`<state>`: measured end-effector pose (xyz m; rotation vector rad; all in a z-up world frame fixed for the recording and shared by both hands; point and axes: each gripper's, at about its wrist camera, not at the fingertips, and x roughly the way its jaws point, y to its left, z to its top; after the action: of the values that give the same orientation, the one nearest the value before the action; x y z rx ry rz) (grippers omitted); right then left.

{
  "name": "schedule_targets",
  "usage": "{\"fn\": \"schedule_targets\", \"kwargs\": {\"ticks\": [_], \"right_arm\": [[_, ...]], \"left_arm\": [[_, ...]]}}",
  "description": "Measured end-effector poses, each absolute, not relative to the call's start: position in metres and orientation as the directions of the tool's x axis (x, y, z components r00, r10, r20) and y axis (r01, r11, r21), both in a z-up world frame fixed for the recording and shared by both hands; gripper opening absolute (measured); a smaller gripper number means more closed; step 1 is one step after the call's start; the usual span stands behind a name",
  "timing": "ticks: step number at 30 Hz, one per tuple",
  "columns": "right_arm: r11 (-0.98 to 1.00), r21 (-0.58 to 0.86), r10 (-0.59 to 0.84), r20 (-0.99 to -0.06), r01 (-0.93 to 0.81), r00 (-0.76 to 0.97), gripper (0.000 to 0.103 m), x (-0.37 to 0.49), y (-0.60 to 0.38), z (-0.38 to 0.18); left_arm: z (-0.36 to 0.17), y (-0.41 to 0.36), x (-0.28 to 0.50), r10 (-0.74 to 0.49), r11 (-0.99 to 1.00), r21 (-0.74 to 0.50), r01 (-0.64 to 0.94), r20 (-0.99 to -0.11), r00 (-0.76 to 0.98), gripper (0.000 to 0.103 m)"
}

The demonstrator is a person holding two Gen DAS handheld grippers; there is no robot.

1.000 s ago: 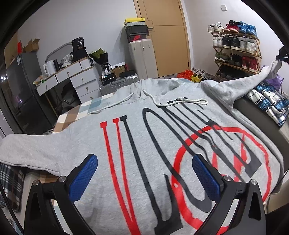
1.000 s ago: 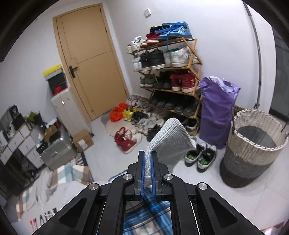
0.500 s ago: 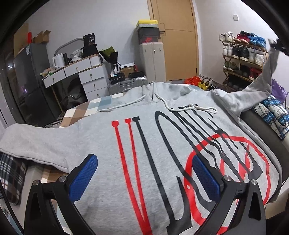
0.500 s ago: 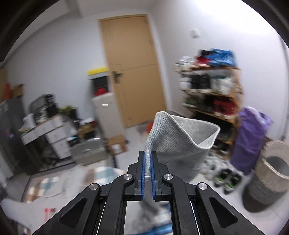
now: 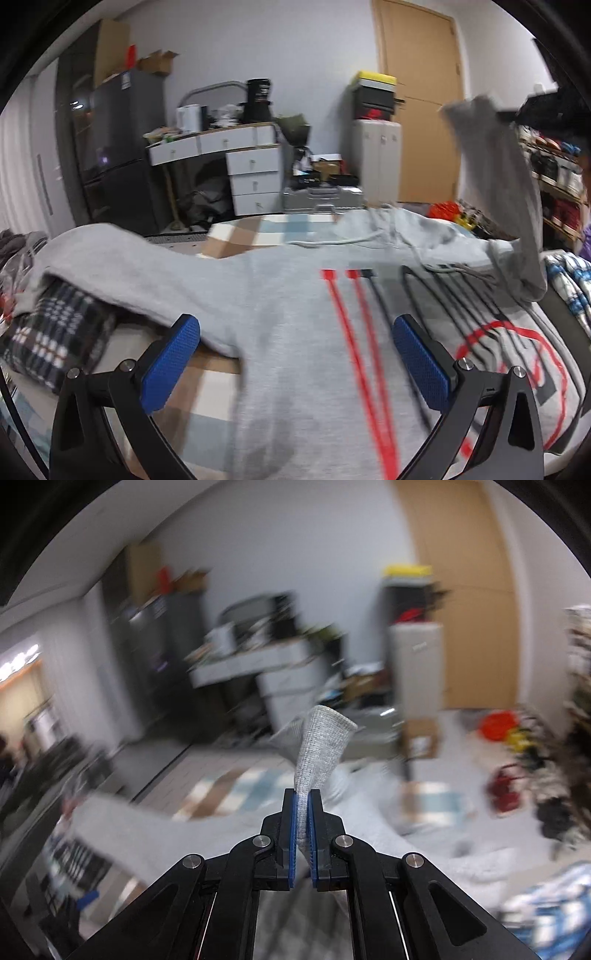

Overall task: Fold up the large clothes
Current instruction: 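Lift the sleeve with the right gripper and lay it across the hoodie body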

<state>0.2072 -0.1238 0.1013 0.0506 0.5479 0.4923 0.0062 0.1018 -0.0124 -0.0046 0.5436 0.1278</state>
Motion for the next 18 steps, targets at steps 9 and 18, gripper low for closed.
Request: {"fn": "schedule_targets", "kwargs": {"ticks": [9, 18], "right_arm": [[0.732, 0.214, 0.582, -0.689, -0.646, 0.431, 0.005, 0.224, 0.064, -0.038], [0.647, 0.304, 0.573, -0.799, -0.699, 0.183, 0.071, 0.180, 0.103, -0.136]], "left_arm": [[-0.006, 0.169, 0.005, 0.168, 0.957, -0.121, -0.263, -0.510, 0.843, 0.102], [-0.005, 0.177, 0.003, 0.143, 0.947, -0.184, -0.264, -0.494, 0.857, 0.102]]}}
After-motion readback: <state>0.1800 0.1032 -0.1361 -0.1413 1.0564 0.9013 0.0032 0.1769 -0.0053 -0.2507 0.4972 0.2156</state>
